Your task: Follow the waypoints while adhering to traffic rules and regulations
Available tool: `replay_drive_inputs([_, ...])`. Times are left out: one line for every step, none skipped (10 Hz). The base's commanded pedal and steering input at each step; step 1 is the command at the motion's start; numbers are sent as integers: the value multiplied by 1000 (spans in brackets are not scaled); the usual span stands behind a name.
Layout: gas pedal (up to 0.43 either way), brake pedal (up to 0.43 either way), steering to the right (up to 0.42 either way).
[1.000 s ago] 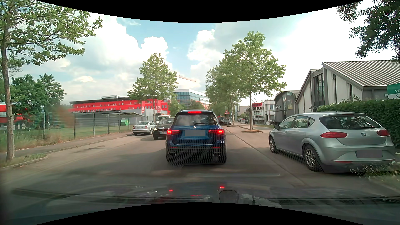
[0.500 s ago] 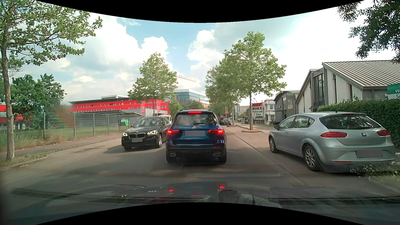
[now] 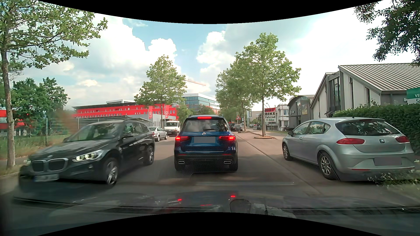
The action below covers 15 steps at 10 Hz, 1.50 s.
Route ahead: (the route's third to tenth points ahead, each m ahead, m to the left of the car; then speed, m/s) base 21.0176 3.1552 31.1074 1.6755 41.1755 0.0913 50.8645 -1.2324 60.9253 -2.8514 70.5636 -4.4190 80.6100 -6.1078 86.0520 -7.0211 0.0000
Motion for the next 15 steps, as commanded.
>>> replay_drive_inputs([0,268,-5])
replay_drive_inputs([0,268,-5])
replay_drive_inputs([0,268,-4])
replay_drive_inputs([0,268,-5])
replay_drive_inputs([0,268,-4])
replay_drive_inputs([0,268,-4])
replay_drive_inputs([0,268,-5])
replay_drive_inputs([0,268,-4])
replay_drive_inputs([0,268,-5])
replay_drive_inputs([0,268,-4])
replay_drive_inputs([0,268,-5])
replay_drive_inputs([0,268,-5])
replay_drive_inputs([0,268,-5])
replay_drive_inputs([0,268,-4])
replay_drive_inputs([0,268,-5])
